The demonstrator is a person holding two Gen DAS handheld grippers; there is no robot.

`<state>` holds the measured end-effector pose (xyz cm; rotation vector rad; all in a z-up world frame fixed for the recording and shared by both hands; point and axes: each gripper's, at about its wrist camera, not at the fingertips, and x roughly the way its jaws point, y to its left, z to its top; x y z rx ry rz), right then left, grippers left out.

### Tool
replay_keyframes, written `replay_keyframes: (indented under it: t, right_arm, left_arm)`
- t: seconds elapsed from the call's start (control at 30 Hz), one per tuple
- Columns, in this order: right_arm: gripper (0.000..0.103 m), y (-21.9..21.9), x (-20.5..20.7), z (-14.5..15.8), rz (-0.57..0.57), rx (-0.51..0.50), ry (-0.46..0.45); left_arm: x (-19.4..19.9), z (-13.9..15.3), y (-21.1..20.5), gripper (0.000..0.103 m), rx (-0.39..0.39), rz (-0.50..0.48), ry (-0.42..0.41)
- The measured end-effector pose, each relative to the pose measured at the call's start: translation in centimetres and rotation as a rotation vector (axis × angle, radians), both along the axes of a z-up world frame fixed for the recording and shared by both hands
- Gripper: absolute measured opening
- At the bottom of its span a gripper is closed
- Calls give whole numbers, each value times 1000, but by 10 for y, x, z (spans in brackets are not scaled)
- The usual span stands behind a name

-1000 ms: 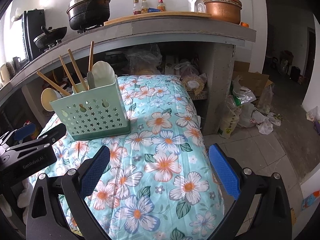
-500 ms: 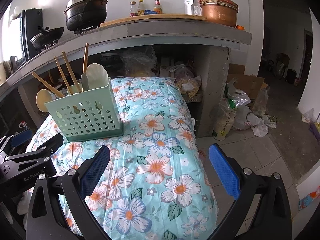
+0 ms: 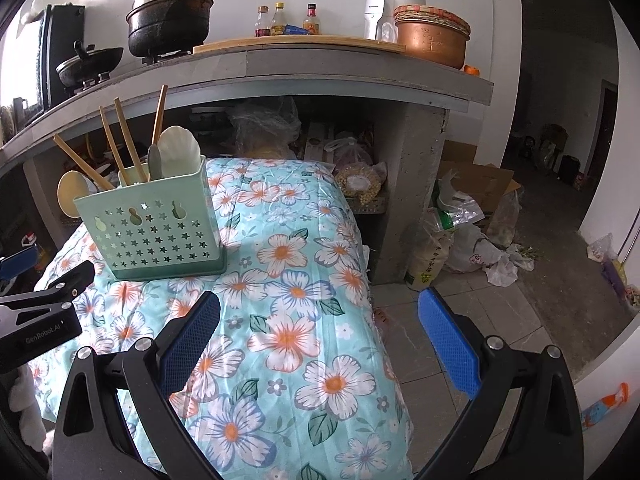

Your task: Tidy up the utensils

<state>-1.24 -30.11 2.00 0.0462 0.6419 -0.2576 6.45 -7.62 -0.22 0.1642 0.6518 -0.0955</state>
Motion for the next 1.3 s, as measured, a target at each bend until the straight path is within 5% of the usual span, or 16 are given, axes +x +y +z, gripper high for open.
replay_keyframes:
  t: [0.6, 1.3]
  right_arm:
    - [97, 21, 3, 3, 45, 11, -10]
    - [97, 43, 3, 12, 91, -5, -28]
  left_arm:
    - [-1, 11, 76, 94, -5, 162, 4]
    - [-10, 15, 82, 94, -23, 117, -7]
